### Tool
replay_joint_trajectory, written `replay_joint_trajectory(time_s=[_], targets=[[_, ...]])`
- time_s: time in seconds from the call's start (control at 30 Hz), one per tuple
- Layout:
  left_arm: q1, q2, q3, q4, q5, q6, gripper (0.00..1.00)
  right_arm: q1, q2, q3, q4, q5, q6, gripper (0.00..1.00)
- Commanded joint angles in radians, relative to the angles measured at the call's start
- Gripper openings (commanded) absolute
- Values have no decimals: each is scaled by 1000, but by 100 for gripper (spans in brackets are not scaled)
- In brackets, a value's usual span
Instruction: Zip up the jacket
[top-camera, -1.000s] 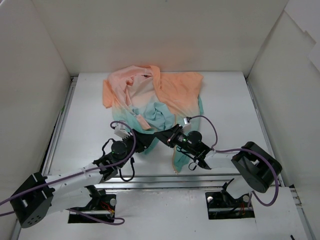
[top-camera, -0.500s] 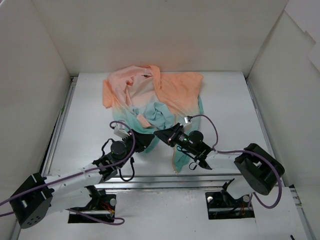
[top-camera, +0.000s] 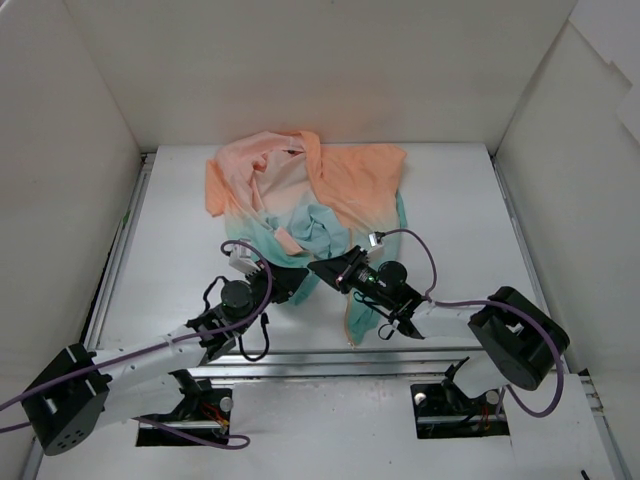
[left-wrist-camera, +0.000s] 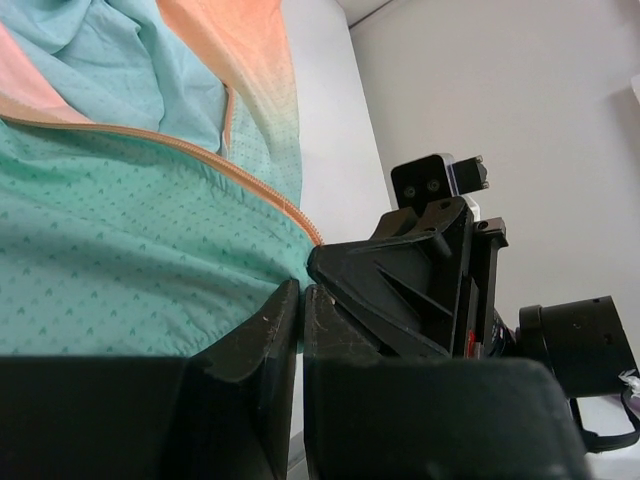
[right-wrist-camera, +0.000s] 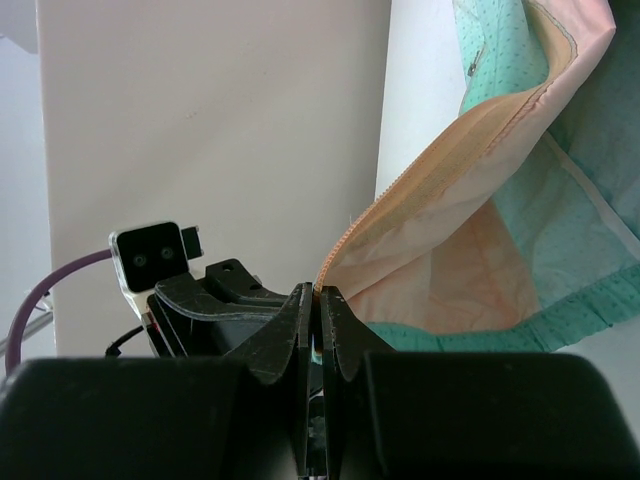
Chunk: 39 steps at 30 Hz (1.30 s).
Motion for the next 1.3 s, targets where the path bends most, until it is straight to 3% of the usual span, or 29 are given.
replay_joint_trajectory(time_s=[0.0, 0.17, 0.2, 0.27, 0.3, 0.43, 0.47, 0.5, 0.53, 0.6, 0.7, 0.8, 1.03, 1.13, 1.17, 1.27], targets=[[7, -18, 46, 97, 18, 31, 0, -7, -17, 4, 448, -11, 11, 0], [7, -66, 35, 65, 7, 64, 0, -15, -22, -4, 420, -26, 2, 0], [7, -74, 40, 42, -11, 71, 0, -21, -29, -4, 393, -37, -4, 16], [7, -104, 59, -54, -36, 81, 0, -41, -80, -10, 255, -63, -38, 37], [7, -113, 66, -82, -65, 89, 0, -47, -106, -9, 180, -75, -61, 53], [7, -184, 96, -234, -152, 121, 0, -53, -366, 2, -404, -42, -289, 73], [7, -195, 103, -262, -172, 126, 0, -55, -420, 2, -495, -16, -334, 73], [7, -205, 109, -286, -213, 130, 0, -56, -472, 1, -588, 10, -368, 61], [7, -222, 124, -331, -237, 133, 0, -55, -573, 16, -790, 65, -438, 38], [-2, -232, 138, -362, -283, 143, 0, -52, -653, 57, -999, 157, -519, 0], [-11, -229, 181, -429, -341, 149, 0, -45, -732, 90, -1346, 182, -560, 0], [-11, -215, 222, -471, -364, 169, 0, -30, -723, 90, -1443, 153, -554, 0], [-11, -207, 187, -347, -281, 284, 0, 83, -645, 111, -1605, 182, -524, 0], [-11, -210, 179, -348, -261, 296, 0, 94, -599, 91, -1560, 147, -521, 17], [-11, -209, 179, -352, -255, 298, 0, 97, -582, 87, -1536, 130, -518, 27], [-11, -209, 178, -368, -243, 299, 0, 122, -511, 74, -1438, 95, -515, 36]])
